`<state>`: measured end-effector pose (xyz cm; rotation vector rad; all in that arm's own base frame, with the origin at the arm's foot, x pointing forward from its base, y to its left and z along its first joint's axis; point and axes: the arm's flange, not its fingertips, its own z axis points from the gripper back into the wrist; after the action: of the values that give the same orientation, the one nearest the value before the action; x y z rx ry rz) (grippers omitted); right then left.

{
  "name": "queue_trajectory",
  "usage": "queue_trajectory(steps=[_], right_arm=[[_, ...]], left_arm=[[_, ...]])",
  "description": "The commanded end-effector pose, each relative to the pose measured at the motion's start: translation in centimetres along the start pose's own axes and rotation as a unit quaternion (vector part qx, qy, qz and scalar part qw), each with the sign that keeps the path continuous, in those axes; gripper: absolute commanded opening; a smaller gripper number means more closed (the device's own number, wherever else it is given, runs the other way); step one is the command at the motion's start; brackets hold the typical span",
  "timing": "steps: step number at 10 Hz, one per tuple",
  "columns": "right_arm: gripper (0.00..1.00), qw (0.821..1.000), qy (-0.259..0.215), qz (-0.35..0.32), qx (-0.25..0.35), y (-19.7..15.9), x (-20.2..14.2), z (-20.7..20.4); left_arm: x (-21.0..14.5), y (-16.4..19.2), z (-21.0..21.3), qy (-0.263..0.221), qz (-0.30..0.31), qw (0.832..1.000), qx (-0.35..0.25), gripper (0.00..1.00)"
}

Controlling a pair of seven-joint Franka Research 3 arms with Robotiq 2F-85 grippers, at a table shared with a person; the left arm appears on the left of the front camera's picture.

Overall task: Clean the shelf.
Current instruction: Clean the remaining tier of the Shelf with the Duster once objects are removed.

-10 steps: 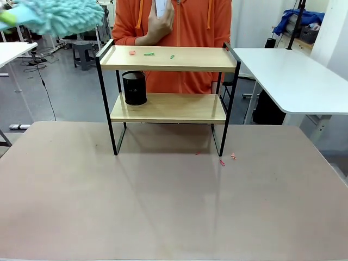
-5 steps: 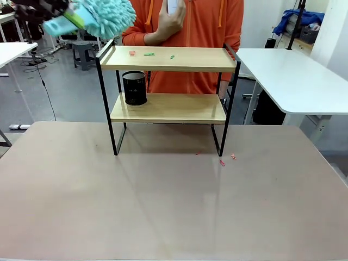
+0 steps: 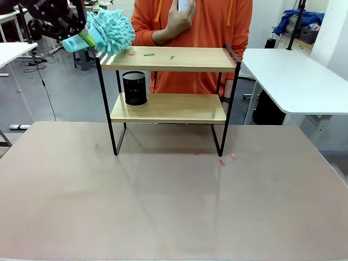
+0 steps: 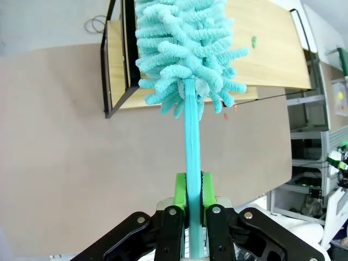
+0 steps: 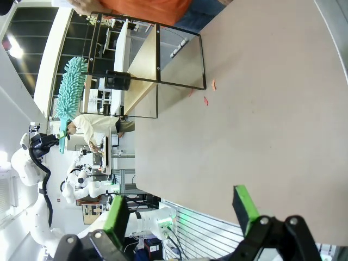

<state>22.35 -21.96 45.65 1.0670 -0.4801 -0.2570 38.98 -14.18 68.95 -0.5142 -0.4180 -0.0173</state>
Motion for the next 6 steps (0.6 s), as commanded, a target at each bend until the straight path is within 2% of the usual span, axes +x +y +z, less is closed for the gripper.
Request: queue_trajectory(steps=[1,3,6], right_arm=[[1.00,1.000,-0.006,0.013,0.010,0.1,0.0,-0.3],[1.00,1.000,-0.006,0.013,0.010,0.1,0.0,-0.3],[1.00,1.000,-0.006,0.013,0.010,0.1,0.0,-0.3]], left_arm=[[0.4,-0.4,-1.1,0.000,0.005,1.000,0.016,0.00],[0.3,-1.0,-2.6,0.025,-0.014,0.999,0.016,0.00],[-0.4,-2.8,-3.9,0.071,-0.057,0.995,-0.026,0.00]])
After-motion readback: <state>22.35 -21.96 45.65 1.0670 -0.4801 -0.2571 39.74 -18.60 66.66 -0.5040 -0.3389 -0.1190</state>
